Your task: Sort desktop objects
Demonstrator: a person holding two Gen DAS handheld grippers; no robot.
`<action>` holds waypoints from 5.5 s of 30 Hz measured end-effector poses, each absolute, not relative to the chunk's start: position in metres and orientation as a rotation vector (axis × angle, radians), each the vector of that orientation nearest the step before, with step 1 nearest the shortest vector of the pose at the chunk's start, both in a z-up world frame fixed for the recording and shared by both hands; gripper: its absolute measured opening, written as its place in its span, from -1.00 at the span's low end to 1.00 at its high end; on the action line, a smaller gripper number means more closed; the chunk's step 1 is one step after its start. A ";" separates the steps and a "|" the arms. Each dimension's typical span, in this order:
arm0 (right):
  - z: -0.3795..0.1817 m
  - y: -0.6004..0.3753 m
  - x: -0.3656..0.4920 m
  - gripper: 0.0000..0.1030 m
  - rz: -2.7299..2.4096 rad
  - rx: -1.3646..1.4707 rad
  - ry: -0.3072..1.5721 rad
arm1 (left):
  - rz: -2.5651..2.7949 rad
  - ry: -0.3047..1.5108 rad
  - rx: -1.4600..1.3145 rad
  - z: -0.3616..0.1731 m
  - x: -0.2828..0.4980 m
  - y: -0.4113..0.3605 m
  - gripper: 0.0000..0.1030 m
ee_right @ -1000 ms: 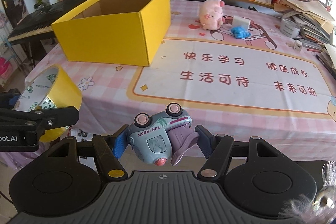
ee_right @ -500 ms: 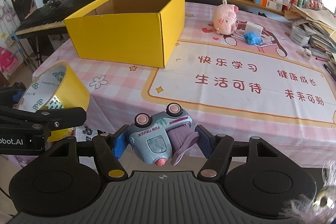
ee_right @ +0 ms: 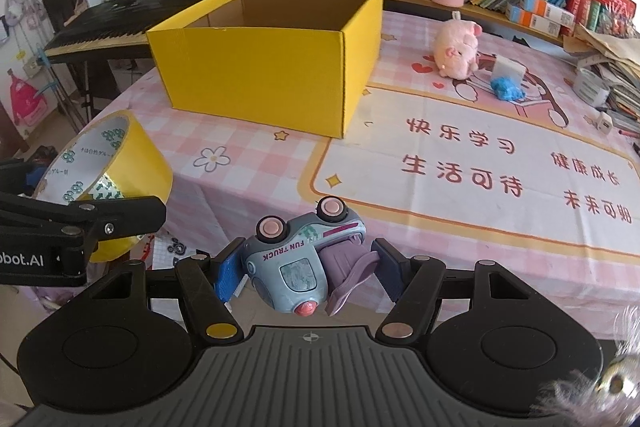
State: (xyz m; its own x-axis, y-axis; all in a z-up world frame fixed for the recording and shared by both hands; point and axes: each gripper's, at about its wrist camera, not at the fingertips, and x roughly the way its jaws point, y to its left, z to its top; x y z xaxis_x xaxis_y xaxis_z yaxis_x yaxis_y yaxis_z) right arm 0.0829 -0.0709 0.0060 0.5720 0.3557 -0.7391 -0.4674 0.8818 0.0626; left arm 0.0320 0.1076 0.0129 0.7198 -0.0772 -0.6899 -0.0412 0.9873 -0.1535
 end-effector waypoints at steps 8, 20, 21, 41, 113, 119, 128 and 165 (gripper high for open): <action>0.008 -0.054 0.086 0.25 0.547 -0.195 0.830 | 0.024 0.768 -0.196 0.013 0.030 0.119 0.69; 0.010 -0.043 0.095 0.25 0.590 -0.197 0.822 | 0.049 0.773 -0.193 0.014 0.035 0.127 0.69; 0.010 -0.043 0.097 0.25 0.587 -0.191 0.822 | 0.048 0.770 -0.189 0.015 0.037 0.128 0.69; 0.077 -0.031 0.180 0.25 0.699 -0.167 0.647 | 0.085 0.560 -0.162 0.082 0.123 0.150 0.69; 0.056 0.041 0.348 0.61 0.910 -0.803 0.541 | 0.033 0.707 0.037 0.064 0.279 0.154 0.88; 0.072 0.019 0.328 0.61 0.822 -0.700 0.506 | 0.040 0.632 0.038 0.083 0.253 0.147 0.89; 0.091 -0.018 0.293 0.61 0.667 -0.527 0.489 | 0.078 0.562 0.022 0.097 0.205 0.142 0.94; 0.049 -0.091 0.096 0.70 0.217 -0.109 0.462 | 0.302 0.509 -0.058 0.059 0.045 0.123 0.96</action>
State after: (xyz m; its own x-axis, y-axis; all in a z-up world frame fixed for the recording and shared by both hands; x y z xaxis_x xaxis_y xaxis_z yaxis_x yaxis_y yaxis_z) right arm 0.0960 -0.0907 0.0494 0.8726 0.1832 -0.4527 -0.2323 0.9711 -0.0548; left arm 0.0455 0.1228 0.0593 0.8300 0.2697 -0.4882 -0.2985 0.9542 0.0195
